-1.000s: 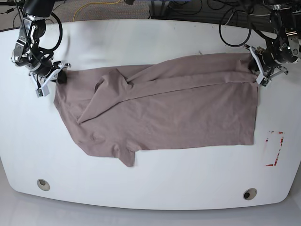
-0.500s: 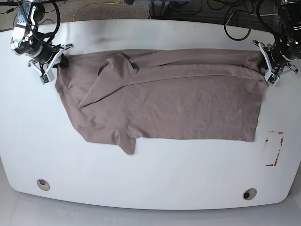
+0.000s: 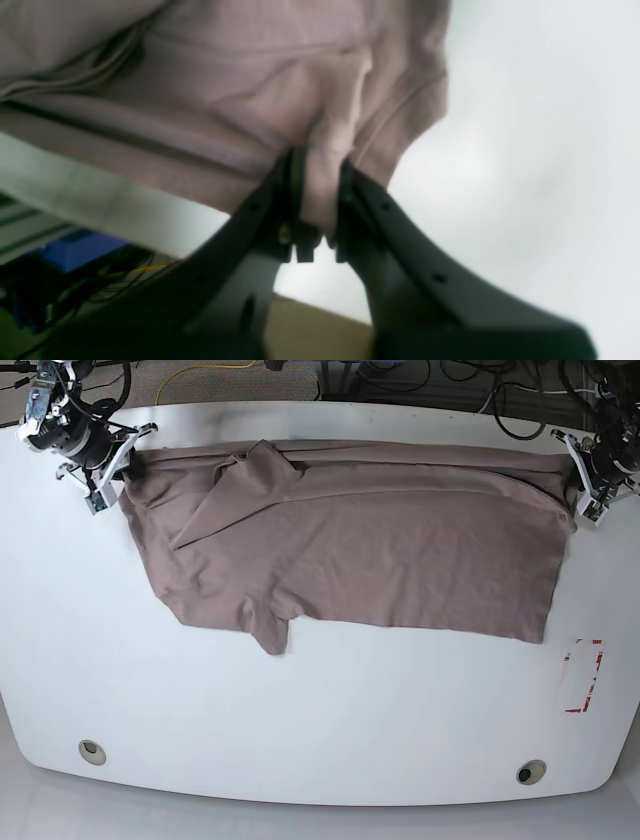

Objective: Fold the T-shirt properly
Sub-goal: 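Lift the shirt with both grippers and pull it away from the hem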

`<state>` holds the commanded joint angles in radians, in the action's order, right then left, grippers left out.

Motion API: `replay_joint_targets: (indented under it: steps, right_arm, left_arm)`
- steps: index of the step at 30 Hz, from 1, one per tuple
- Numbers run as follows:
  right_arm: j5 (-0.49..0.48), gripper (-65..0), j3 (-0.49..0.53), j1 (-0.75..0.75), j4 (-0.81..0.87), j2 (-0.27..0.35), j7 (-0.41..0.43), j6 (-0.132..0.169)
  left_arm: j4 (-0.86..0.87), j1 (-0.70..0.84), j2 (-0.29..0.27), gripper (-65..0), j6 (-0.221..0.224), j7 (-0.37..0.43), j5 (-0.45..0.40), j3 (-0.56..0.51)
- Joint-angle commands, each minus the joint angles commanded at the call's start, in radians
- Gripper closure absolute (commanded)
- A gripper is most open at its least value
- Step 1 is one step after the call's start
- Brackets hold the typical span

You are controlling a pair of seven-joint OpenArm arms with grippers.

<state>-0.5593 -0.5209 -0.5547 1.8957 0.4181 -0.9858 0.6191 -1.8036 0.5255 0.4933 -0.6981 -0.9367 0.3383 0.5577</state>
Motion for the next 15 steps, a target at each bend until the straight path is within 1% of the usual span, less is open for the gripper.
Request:
replay_joint_targets:
  steps: [6, 8, 9, 10, 11, 13, 14, 15]
  right_arm:
    - [0.0, -2.9, 0.0, -0.009, -0.003, -0.006, 0.0, 0.0]
    - [0.0, -4.6, 0.0, -0.009, -0.003, -0.021, 0.0, -0.003]
    - [0.002, -6.3, 0.0, -0.009, -0.002, -0.026, 0.0, -0.005]
    - [0.002, -7.6, 0.0, -0.009, -0.002, -0.028, 0.0, -0.006]
    - [0.002, -11.4, 0.0, -0.009, 0.0, -0.034, -0.003, -0.008]
    - [0.002, -16.5, 0.0, -0.009, 0.0, -0.037, -0.009, -0.008]
    - [0.002, -21.6, 0.0, -0.009, 0.0, -0.037, -0.017, -0.008]
    - [0.002, -23.5, 0.0, -0.009, 0.0, -0.037, -0.018, -0.008]
  left_arm:
    - [0.0, 0.002, 0.0, -0.7, 0.0, -0.049, 0.0, 0.012]
    - [0.0, 0.002, 0.0, -5.0, 0.0, -0.061, 0.0, 0.012]
    - [0.0, 0.002, 0.0, -8.6, 0.0, -0.066, 0.0, 0.012]
    - [0.0, 0.002, 0.0, -10.8, 0.0, -0.069, 0.002, 0.012]
    - [0.0, 0.002, 0.0, -16.1, 0.0, -0.071, 0.002, 0.012]
    - [0.0, 0.002, -0.002, -22.4, 0.0, -0.071, 0.003, 0.012]
    - [0.0, 0.002, -0.002, -27.5, 0.0, -0.071, 0.003, 0.009]
    - [0.0, 0.002, -0.002, -29.2, 0.0, -0.071, 0.003, 0.009]
